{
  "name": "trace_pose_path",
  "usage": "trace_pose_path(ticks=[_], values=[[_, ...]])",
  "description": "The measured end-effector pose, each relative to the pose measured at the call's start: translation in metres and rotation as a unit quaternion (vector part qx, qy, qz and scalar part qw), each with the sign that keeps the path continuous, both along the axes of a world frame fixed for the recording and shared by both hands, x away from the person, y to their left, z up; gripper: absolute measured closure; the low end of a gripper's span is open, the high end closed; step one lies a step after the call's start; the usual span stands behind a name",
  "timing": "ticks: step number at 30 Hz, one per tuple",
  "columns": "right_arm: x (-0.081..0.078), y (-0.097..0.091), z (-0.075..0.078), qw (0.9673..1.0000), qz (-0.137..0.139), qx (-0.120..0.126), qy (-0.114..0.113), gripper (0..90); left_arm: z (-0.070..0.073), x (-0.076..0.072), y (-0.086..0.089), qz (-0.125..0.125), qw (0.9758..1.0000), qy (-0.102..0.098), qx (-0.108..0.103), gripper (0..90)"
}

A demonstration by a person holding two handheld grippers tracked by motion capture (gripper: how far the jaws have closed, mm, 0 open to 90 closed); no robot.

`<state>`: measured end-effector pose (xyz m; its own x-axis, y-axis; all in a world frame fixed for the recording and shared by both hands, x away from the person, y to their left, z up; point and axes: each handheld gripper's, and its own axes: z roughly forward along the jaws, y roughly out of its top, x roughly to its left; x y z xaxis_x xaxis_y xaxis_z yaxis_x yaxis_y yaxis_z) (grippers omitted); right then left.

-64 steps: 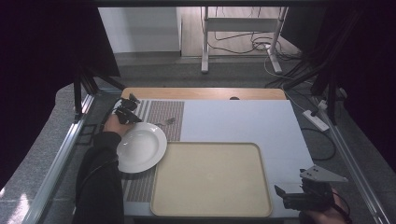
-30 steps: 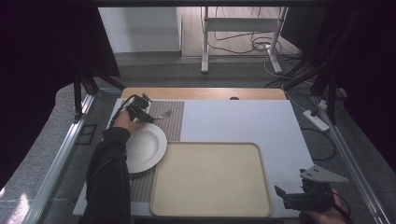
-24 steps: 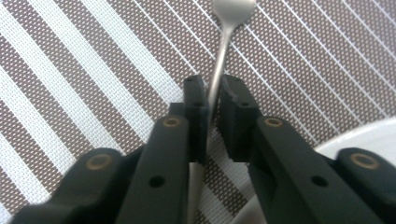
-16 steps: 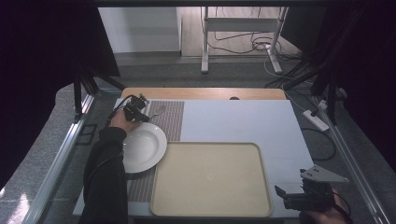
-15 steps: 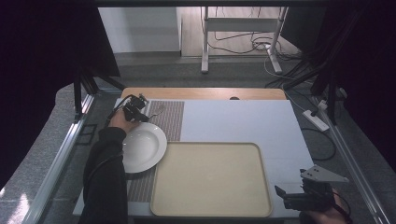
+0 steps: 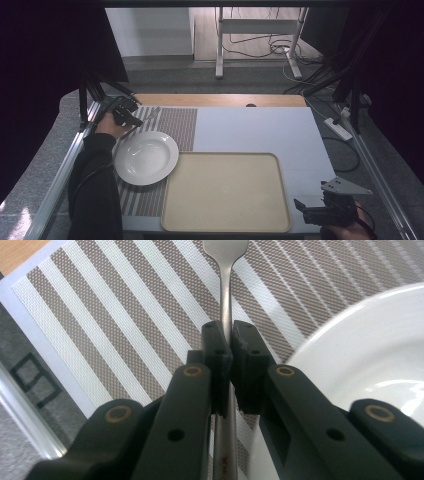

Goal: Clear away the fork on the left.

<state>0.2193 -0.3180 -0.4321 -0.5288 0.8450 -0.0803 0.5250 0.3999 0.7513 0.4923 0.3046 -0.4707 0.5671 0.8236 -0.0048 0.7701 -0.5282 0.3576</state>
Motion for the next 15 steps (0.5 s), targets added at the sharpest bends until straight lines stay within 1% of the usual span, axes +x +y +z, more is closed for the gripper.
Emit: trace_pose_path(ticks=[2, 5, 9, 12, 15], values=[[0.0, 0.0, 0.0, 1.0, 0.0, 0.0, 0.0, 0.0, 0.002, -0.004, -0.001, -0.003, 1.0, 0.002, -0.008, 84.5], [0.0, 0.0, 0.0, 1.0, -0.001, 0.0, -0.001, 0.0, 0.004, -0.012, -0.006, -0.011, 0.9997, 0.0, -0.021, 84.4], [0.0, 0.0, 0.0, 1.0, -0.001, 0.0, -0.001, 0.0, 0.004, -0.023, -0.013, -0.019, 0.9988, -0.006, -0.045, 84.4], [-0.001, 0.0, 0.0, 1.0, 0.0, 0.0, -0.001, 0.0, 0.003, -0.032, -0.019, -0.026, 0.9982, -0.007, -0.054, 84.4], [-0.001, 0.0, 0.0, 1.0, -0.001, 0.0, -0.001, 0.0, 0.001, -0.041, -0.025, -0.033, 0.9978, -0.007, -0.057, 84.4]])
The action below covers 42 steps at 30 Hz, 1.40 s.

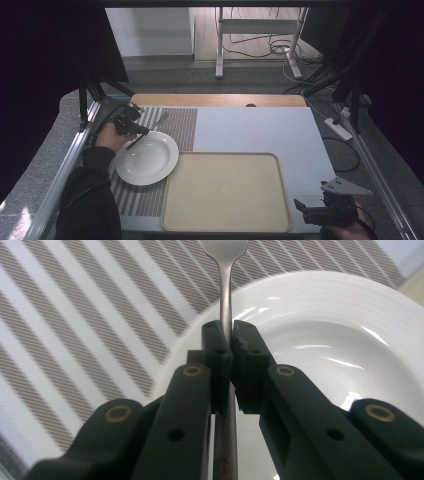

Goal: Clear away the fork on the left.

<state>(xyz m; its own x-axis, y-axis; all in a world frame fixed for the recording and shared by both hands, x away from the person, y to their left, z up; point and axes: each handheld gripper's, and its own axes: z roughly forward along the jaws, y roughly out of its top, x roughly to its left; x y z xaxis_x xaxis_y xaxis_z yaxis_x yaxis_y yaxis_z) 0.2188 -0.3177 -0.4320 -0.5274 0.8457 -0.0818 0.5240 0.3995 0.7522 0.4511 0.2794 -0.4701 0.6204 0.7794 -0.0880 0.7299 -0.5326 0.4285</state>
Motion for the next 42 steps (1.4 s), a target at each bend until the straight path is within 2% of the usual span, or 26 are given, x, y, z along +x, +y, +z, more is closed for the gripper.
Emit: trace_pose_path(ticks=[14, 19, 25, 35, 42], values=[[-0.001, 0.001, 0.0, 1.0, 0.0, -0.003, -0.003, 0.0, -0.003, -0.046, -0.02, -0.022, 0.9997, -0.005, -0.002, 84.3], [-0.001, 0.001, 0.0, 1.0, 0.001, -0.005, -0.003, 0.0, -0.001, -0.066, -0.026, -0.023, 0.9996, -0.011, -0.011, 84.3], [-0.001, 0.0, 0.001, 1.0, 0.002, -0.004, -0.003, 0.0, 0.0, -0.088, -0.035, -0.024, 0.9996, -0.008, -0.008, 84.3], [-0.002, 0.001, 0.001, 1.0, 0.002, -0.005, -0.005, 0.0, 0.007, -0.125, -0.049, -0.017, 0.9995, -0.012, -0.026, 84.3], [-0.002, 0.001, 0.0, 1.0, 0.002, -0.005, -0.007, 0.0, 0.009, -0.149, -0.064, -0.025, 0.9991, -0.013, -0.031, 84.3]])
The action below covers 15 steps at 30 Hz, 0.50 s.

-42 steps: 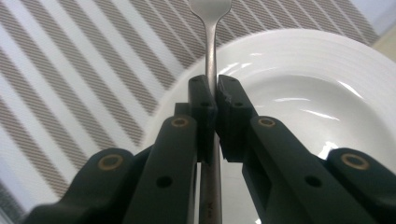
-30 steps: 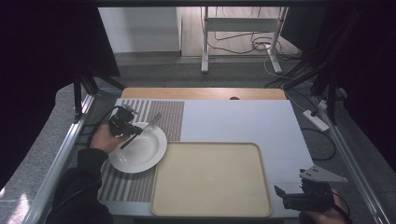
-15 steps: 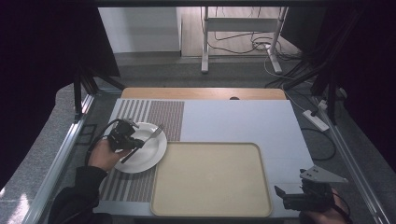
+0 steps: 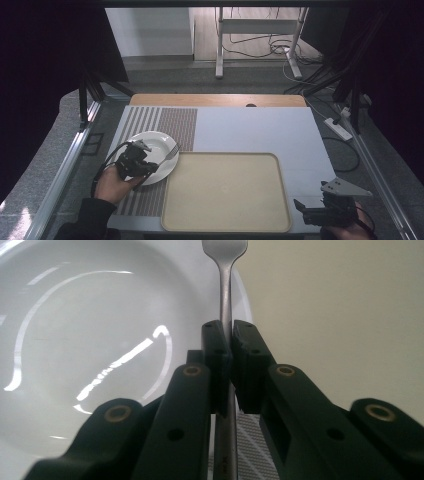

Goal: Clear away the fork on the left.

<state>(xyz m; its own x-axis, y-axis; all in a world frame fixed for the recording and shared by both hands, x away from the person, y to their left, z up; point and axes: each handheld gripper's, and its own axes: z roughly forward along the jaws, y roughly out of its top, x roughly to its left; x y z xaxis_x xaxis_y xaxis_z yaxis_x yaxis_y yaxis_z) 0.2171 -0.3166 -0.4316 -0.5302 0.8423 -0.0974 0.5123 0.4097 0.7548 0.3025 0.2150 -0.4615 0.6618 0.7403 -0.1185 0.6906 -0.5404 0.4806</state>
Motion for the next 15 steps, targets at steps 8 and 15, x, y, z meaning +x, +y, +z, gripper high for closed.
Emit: trace_pose_path(ticks=[8, 15], values=[[0.0, 0.001, 0.0, 1.0, 0.001, -0.004, 0.0, 0.0, -0.004, -0.018, -0.03, -0.012, 0.9998, 0.011, 0.012, 84.2], [0.0, 0.001, 0.0, 1.0, 0.002, -0.006, -0.001, 0.0, -0.006, -0.022, -0.056, -0.023, 0.9996, 0.015, 0.01, 84.2]])
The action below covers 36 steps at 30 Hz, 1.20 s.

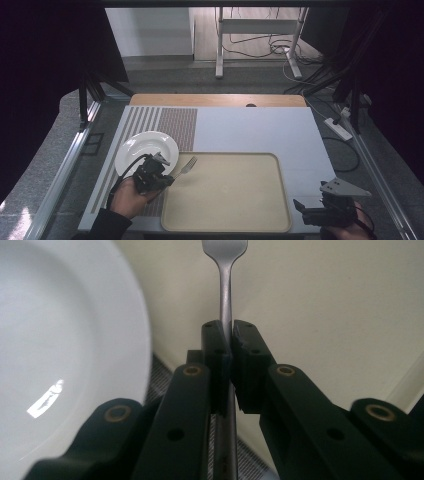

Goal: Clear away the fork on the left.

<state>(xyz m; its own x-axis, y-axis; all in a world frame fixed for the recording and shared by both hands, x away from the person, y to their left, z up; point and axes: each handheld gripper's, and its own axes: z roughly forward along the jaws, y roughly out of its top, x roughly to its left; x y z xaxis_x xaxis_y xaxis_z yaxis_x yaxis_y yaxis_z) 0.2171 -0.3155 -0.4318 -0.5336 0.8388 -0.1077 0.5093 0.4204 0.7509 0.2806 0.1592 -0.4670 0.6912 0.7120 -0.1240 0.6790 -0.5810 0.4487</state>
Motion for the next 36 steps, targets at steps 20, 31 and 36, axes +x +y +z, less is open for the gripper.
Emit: trace_pose_path(ticks=[20, 31, 36], values=[[0.0, 0.001, 0.0, 1.0, 0.002, -0.005, 0.0, 0.0, -0.037, 0.01, -0.055, -0.044, 0.997, 0.035, 0.054, 83.3], [0.0, 0.001, 0.0, 1.0, 0.003, -0.005, 0.001, 0.0, -0.026, 0.016, -0.064, -0.065, 0.9977, 0.019, 0.009, 88.4], [0.0, 0.001, 0.0, 1.0, 0.003, -0.005, 0.001, 0.0, -0.031, 0.021, -0.078, -0.085, 0.9959, 0.024, 0.021, 88.3]])
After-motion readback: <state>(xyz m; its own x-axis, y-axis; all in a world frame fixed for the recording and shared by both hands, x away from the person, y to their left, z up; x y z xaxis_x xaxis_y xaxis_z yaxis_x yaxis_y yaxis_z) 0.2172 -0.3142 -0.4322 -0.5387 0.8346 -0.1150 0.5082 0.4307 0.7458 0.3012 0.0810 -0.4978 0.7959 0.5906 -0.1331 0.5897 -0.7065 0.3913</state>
